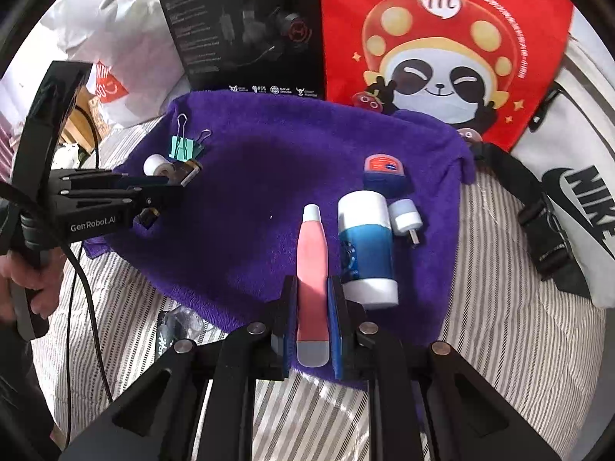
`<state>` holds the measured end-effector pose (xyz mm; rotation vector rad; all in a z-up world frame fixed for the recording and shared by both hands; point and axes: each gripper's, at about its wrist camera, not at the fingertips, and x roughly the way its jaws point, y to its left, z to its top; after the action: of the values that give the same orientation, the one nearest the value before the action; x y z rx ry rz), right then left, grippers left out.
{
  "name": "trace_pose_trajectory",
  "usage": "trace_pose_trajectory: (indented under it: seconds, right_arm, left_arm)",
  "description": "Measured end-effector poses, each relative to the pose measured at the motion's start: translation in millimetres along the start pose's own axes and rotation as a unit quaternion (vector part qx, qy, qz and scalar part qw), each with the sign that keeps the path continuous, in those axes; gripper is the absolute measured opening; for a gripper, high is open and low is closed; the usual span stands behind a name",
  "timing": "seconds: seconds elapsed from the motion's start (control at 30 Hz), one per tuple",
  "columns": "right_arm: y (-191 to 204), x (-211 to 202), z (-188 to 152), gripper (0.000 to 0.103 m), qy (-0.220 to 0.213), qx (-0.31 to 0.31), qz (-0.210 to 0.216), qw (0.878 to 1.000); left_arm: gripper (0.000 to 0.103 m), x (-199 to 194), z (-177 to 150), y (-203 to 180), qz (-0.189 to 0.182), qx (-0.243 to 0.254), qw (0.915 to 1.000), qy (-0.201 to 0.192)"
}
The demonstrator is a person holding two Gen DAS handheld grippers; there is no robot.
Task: Organize rigid objects
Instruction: 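Lower the black tube onto the towel while the right tool lowers the pink tube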
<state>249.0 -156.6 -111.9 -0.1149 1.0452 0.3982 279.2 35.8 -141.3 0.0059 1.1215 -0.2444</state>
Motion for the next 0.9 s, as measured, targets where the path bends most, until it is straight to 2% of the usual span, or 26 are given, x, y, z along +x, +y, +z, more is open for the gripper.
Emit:
trace_pose_trajectory:
  seconds: [0.37, 0.83, 0.9]
  right_arm:
    - [5, 18, 6, 0.015, 0.016, -0.018, -0.010, 1.000]
    - [4, 36, 3, 0.015, 0.033, -0.038, -0.036, 0.998]
    - [4, 39, 2, 0.015, 0.035, -0.039, -0.038, 0.998]
  left_arm:
    - [0.023, 9, 7, 6, 0.016, 0.011, 0.9998, 0.005]
    - [0.023, 20, 10, -18, 0.042, 0.049, 0.9979, 0.007]
    - [0.026, 20, 8, -21, 0.041, 0.052, 0.9978, 0.006]
